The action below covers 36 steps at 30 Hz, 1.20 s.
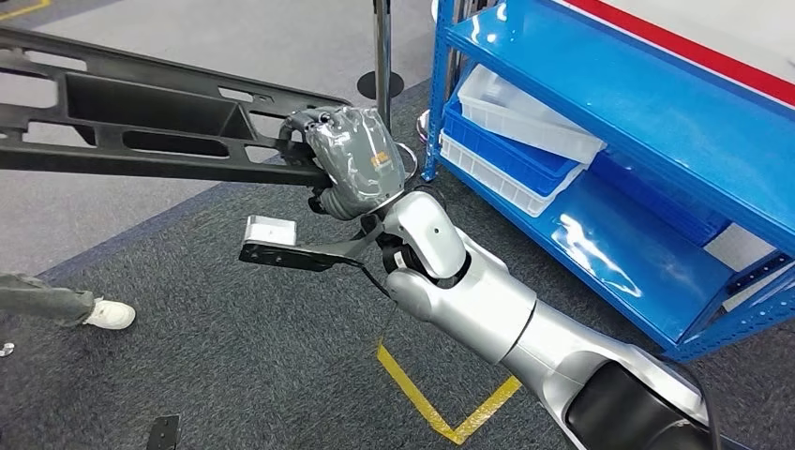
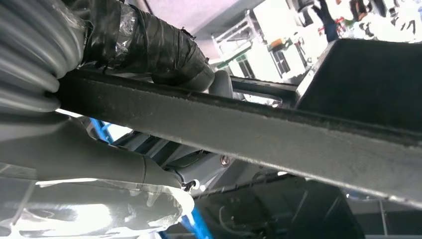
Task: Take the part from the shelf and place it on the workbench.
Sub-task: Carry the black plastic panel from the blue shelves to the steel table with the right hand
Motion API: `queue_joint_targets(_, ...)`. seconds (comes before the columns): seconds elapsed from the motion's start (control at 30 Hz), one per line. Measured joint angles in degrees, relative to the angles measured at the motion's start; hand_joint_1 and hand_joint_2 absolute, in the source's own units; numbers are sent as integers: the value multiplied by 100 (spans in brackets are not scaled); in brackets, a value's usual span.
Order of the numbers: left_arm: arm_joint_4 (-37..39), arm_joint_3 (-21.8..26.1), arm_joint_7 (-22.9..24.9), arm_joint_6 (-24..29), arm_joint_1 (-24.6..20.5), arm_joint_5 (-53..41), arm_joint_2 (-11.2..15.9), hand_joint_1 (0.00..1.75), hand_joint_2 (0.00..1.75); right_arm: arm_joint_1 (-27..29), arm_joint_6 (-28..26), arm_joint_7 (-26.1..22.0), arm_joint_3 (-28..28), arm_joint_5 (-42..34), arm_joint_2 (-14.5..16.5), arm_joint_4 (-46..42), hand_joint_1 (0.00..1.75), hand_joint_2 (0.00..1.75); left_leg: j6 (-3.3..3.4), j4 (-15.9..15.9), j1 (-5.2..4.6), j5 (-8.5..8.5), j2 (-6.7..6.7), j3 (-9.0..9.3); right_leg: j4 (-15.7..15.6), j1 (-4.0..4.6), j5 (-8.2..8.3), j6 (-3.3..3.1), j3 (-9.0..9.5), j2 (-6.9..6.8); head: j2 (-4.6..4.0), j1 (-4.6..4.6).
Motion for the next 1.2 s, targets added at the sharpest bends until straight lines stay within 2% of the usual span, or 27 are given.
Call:
queue_joint_targets(0.03, 0, 0, -4, -14, 13, -16, 2, 0, 175, -1, 6, 20, 0, 5, 3, 22, 175, 175, 19, -14, 21, 13, -60, -1, 33, -5, -38, 30, -8, 18, 0, 2)
queue_joint_targets(0.07, 0, 0, -9, -22, 24, -37, 2, 0, 175, -1, 16, 54, 0, 18, 4, 38, 175, 175, 38, -32, 44, 26, -114, 3, 152, -16, -129, 61, -54, 113, 0, 5)
queue_joint_targets(0.1, 0, 0, -15, -29, 26, -65, 3, 0, 175, 1, 36, 99, -1, 38, 3, 49, 175, 175, 60, -49, 67, 39, -165, 8, 391, -31, -272, 90, -160, 257, 0, 15)
queue_joint_targets(0.17, 0, -1, -34, -31, 19, -114, 3, 0, 175, 32, 106, 205, -1, 102, -6, 56, 175, 175, 84, -55, 78, 46, -271, 5, 1150, -62, -617, 123, -522, 541, 0, 31)
queue_joint_targets(0.2, 0, -1, -44, -26, 17, -133, 3, 0, 175, 66, 147, 250, -1, 132, -14, 56, 175, 175, 91, -53, 78, 45, -328, 5, 1490, -67, -716, 125, -701, 591, 0, 37)
queue_joint_targets(0.23, 0, -2, -53, -19, 17, -145, 3, 0, 175, 108, 183, 288, -1, 161, -26, 56, 175, 175, 93, -50, 77, 43, -394, 8, 1654, -69, -701, 121, -808, 616, 0, 37)
queue_joint_targets(0.27, 0, -2, -61, -9, 19, -155, 2, 0, 175, 147, 207, 316, -1, 183, -39, 57, 175, 175, 95, -44, 76, 40, -463, 14, 1596, -68, -573, 109, -814, 635, 0, 37)
queue_joint_targets(0.3, 0, -2, -69, 0, 20, -160, 2, 0, 175, 173, 221, 332, -1, 201, -52, 57, 175, 175, 94, -36, 75, 35, -534, 21, 1330, -65, -354, 87, -726, 674, 0, 38)
queue_joint_targets(0.37, 0, -3, -86, 11, 21, -160, -14, 0, 175, 187, 227, 343, -1, 225, -66, 57, 175, 175, 83, -19, 83, 23, -659, 11, 574, -68, 82, 17, -438, 903, 0, 28)
queue_joint_targets(0.4, 0, -3, -92, 14, 17, -159, -19, 0, 175, 181, 226, 341, -1, 229, -67, 57, 175, 175, 70, -3, 90, 24, -710, -15, 282, -79, 193, -10, -326, 1021, 0, 24)
queue_joint_targets(0.43, 0, -4, -96, 15, 13, -159, -25, 0, 175, 179, 226, 338, -1, 232, -65, 57, 175, 175, 49, 8, 108, 32, -756, -51, 124, -79, 226, -25, -268, 1103, 1, 26)
queue_joint_targets(0.47, 0, -5, -98, 16, 15, -159, -28, 0, 175, 179, 226, 336, -1, 233, -63, 57, 175, 175, 20, 13, 124, 44, -805, -84, 79, -77, 210, -31, -245, 1122, 0, 33)
queue_joint_targets(0.5, 0, -5, -94, 17, 26, -162, -23, 0, 175, 182, 225, 334, 0, 234, -62, 57, 175, 175, -13, 13, 135, 58, -861, -104, 35, -76, 206, -35, -231, 1074, 0, 48)
queue_joint_targets(0.53, -1, -6, -87, 15, 42, -170, -34, 0, 175, 187, 226, 331, 1, 236, -60, 59, 175, 175, -45, 13, 143, 55, -847, -118, 12, -80, 211, -43, -213, 1015, 0, 59)
queue_joint_targets(0.6, -2, -9, -62, 11, 52, -209, -54, 0, 175, 188, 234, 330, 0, 245, -58, 61, 175, 175, -115, 190, 120, -61, -619, -201, -55, -114, 228, -63, -164, 889, 0, 38)
queue_joint_targets(0.67, -2, -24, -44, 21, 26, -272, -66, 0, 175, 206, 297, 373, -1, 279, -74, 45, 175, 175, -181, 771, 125, -349, -339, -474, -73, -120, 226, -76, -138, 758, 0, 10)
queue_joint_targets(0.7, -2, -36, -47, 37, 17, -300, -75, 0, 175, 247, 350, 418, -1, 309, -103, 6, 175, 175, -206, 1129, 141, -489, -285, -650, -71, -119, 219, -79, -134, 686, 0, 7)
queue_joint_targets(0.73, -2, -49, -57, 56, 21, -325, -89, 0, 175, 314, 406, 472, -1, 340, -148, -56, 175, 175, -224, 1386, 155, -555, -260, -782, -67, -119, 210, -79, -131, 614, 0, 6)
queue_joint_targets(0.77, -2, -60, -71, 74, 32, -339, -106, 0, 175, 393, 456, 520, -1, 373, -201, -130, 175, 175, -237, 1469, 168, -530, -241, -825, -62, -121, 200, -73, -128, 544, 0, 5)
queue_joint_targets(0.8, -2, -67, -83, 90, 44, -345, -119, 0, 175, 463, 493, 554, -1, 399, -250, -205, 175, 175, -245, 1328, 179, -411, -214, -752, -53, -124, 187, -63, -127, 480, 0, 7)
queue_joint_targets(0.83, -2, -72, -91, 98, 53, -347, -127, 0, 175, 511, 517, 573, -1, 418, -289, -266, 175, 175, -249, 997, 188, -228, -158, -575, -36, -127, 169, -47, -125, 421, 0, 7)
queue_joint_targets(0.9, -2, -80, -96, 101, 45, -340, -137, 0, 175, 536, 541, 585, -1, 438, -329, -368, 175, 175, -223, 295, 154, -7, 30, -197, 2, -109, 130, 3, -128, 330, 0, 4)
queue_joint_targets(0.97, -2, -86, -87, 78, 27, -297, -144, 0, 175, 531, 544, 570, -1, 443, -343, -447, 175, 175, -143, 38, 105, 0, 82, -68, 18, -79, 99, 58, -121, 252, 0, 5)
queue_joint_targets(1.03, -2, -87, -70, 36, 37, -229, -148, 0, 175, 532, 543, 532, -1, 444, -343, -479, 175, 175, -60, 34, 103, 9, -39, -70, 12, -71, 73, 115, -95, 178, 0, 9)
queue_joint_targets(1.1, -2, -87, -61, 6, 54, -179, -159, 0, 175, 529, 541, 504, -1, 445, -340, -490, 175, 175, 3, 9, 119, 24, -135, -49, 165, -95, -62, 171, -135, 295, 0, 12)
queue_joint_targets(1.13, -2, -87, -59, -5, 53, -167, -163, 0, 175, 525, 538, 488, -1, 445, -340, -496, 175, 175, 38, -3, 128, 33, -184, -39, 406, -108, -212, 186, -235, 408, 0, 16)
queue_joint_targets(1.2, -2, -87, -57, -32, 38, -152, -169, 0, 175, 523, 528, 436, -1, 438, -341, -493, 175, 175, 83, -5, 117, 37, -296, -41, 1149, -116, -562, 179, -578, 592, 0, 21)
